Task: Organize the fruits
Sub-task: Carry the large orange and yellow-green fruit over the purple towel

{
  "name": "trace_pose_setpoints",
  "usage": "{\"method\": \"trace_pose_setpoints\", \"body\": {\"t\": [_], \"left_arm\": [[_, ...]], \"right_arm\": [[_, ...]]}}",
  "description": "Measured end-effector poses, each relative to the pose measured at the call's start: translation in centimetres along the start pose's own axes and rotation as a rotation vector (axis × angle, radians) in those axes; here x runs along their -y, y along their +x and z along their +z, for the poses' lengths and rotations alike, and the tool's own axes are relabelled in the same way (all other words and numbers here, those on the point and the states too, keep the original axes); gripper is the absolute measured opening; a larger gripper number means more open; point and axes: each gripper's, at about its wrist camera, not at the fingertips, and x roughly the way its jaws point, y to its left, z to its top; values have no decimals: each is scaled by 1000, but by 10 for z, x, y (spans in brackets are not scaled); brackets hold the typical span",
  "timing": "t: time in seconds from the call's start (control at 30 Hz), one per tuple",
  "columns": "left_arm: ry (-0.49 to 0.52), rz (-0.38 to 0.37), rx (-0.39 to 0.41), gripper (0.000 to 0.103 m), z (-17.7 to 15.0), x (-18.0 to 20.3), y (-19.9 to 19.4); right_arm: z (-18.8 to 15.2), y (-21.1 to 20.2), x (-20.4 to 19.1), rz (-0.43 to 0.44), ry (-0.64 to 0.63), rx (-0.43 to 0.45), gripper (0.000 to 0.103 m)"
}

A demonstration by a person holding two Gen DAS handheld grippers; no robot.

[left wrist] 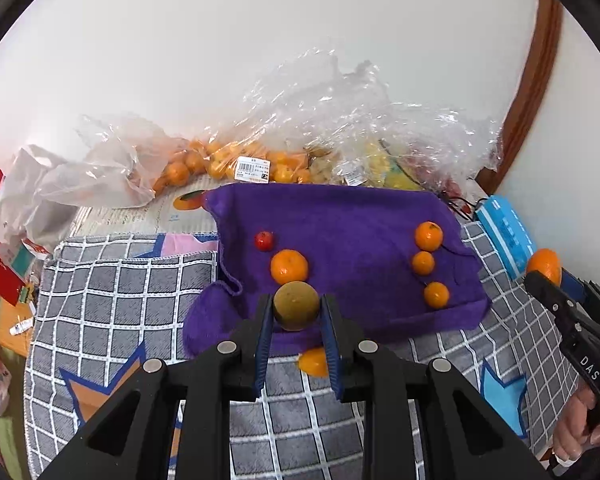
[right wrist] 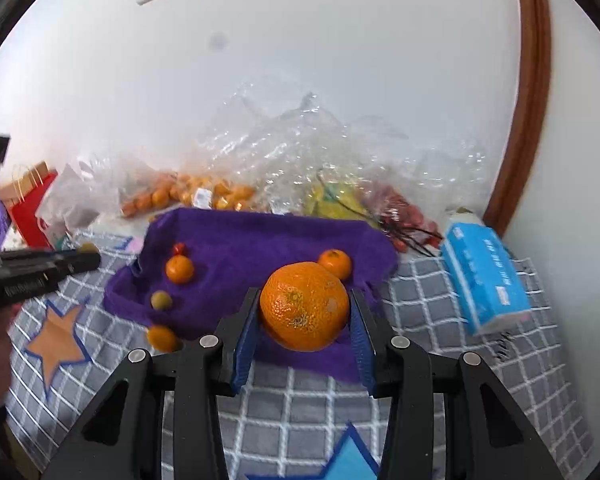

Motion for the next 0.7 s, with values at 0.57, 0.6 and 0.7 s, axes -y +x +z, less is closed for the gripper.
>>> {"method": "trace_pose_setpoints", "body": {"t": [0.57,0.6,0.7], "left_arm": [[-62,-12,-83,23,21,-30,67],[-65,-12,-89,23,22,-31,71],[-74,-13,-100,23,24,-34,82]], "right_arm": [[-1,86,20,4,6,-91,43],[-3,92,20,10,1,-105,43],[-8,103,20,14,-6,-128,43]]}}
